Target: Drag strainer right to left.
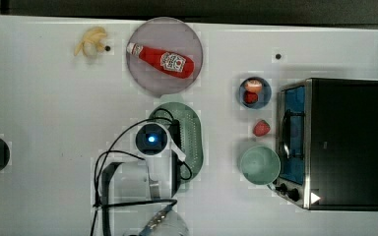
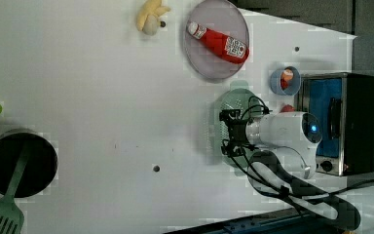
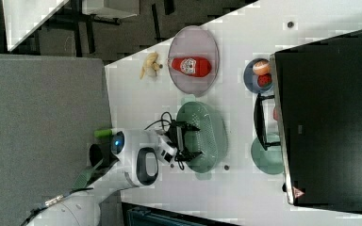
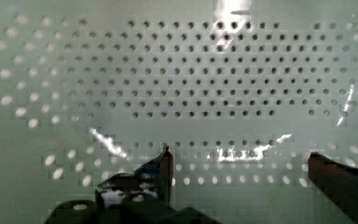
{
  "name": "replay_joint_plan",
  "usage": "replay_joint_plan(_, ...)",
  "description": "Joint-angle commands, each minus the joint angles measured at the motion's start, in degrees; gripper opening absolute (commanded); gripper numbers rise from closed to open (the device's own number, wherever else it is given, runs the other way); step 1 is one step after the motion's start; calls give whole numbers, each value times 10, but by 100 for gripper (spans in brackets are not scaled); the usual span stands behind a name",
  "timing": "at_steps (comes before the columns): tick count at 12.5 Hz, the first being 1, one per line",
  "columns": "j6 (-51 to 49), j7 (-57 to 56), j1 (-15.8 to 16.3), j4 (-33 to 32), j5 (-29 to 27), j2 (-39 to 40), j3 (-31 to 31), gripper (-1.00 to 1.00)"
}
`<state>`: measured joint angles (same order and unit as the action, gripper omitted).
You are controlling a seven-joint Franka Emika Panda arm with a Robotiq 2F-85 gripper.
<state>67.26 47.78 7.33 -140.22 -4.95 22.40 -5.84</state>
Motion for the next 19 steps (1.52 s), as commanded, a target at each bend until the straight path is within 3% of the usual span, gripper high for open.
replay_joint_plan(1,-8,21,23,13,-19,-14,-13,100)
replay_joint_plan(10,-40,49,125,86,-134,20,-13,100)
replay_joint_plan(14,-42,123,166,136,-141,50,-13,100)
replay_joint_plan(19,-45,136,209,195,-142,95,-13,100)
